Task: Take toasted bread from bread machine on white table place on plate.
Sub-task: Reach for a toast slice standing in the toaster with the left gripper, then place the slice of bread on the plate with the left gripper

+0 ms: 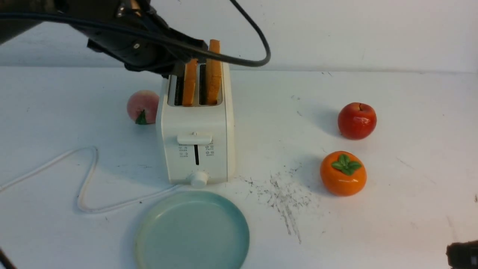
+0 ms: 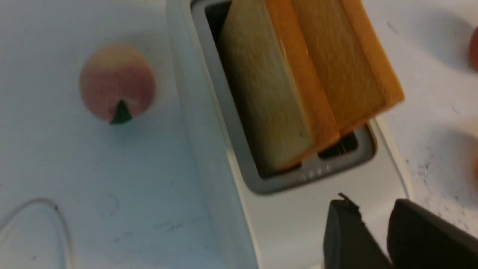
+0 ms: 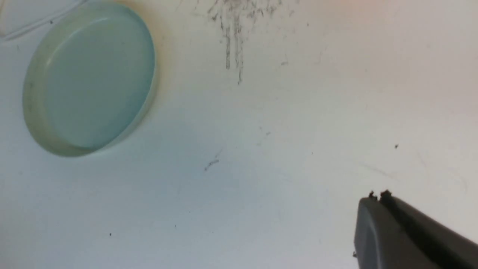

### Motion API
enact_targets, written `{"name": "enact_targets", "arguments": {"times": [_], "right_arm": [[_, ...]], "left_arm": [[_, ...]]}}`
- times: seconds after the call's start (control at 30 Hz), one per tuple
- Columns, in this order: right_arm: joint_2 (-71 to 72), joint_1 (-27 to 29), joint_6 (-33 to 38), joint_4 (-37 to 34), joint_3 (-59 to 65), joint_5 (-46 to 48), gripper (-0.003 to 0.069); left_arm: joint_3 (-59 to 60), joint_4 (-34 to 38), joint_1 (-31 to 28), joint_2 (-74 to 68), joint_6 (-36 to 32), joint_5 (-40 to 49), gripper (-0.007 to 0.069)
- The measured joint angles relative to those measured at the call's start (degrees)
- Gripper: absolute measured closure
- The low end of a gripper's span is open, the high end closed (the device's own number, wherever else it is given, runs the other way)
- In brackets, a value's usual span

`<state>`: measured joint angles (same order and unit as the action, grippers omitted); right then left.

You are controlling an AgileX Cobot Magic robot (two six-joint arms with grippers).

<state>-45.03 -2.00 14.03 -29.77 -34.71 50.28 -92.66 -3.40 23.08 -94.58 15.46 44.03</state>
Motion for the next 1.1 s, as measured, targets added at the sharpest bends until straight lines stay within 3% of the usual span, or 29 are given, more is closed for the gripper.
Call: {"name": "enact_targets", "arguments": {"times": [0.17, 0.3, 0.37, 0.47, 0.53, 0.57, 0.6, 0.93, 1.1], "right_arm": [[0.00, 0.00, 0.00, -1.72, 3.22, -0.05, 0.0673], [0.00, 0.00, 0.00, -2.62, 3.47, -0.19, 0.0670], [0.00, 0.00, 0.07, -2.76, 3.47, -0.24, 0.0670], [0.00, 0.00, 1.30, -4.22, 3.47, -1.14, 0.0667], [0.00, 0.00, 2.28, -4.89, 3.47, -1.30, 0.0667], [0.00, 0.00, 2.43, -4.90, 3.47, -1.36, 0.0667], [0.00, 0.00, 3.29, -5.44, 3.47, -1.35, 0.0666], [0.00, 0.00, 4.82, -5.86, 3.47, -2.37, 0.0659], [0.00, 0.00, 5.62, -7.32, 3.47, -5.18, 0.0657]], "left_arm": [[-2.03, -1.18, 0.00, -5.74, 0.11, -7.68, 0.0081], [-2.17, -6.40, 0.00, -9.21, 1.14, -10.41, 0.0053], [-2.17, -8.16, 0.00, -9.92, 2.99, -10.70, 0.0081], [-2.17, -14.39, 0.00, -11.29, 9.48, -8.94, 0.0276], [-2.17, -16.07, 0.00, -11.30, 11.93, -7.67, 0.0456], [-2.17, -16.17, 0.00, -11.29, 11.93, -7.54, 0.0456], [-2.17, -16.58, 0.00, -10.70, 12.60, -6.94, 0.0550], [-2.22, -15.47, 0.10, 7.26, 13.23, -3.49, 0.0557], [-0.20, -10.09, 0.10, 18.99, 11.62, 6.98, 0.0557]]}}
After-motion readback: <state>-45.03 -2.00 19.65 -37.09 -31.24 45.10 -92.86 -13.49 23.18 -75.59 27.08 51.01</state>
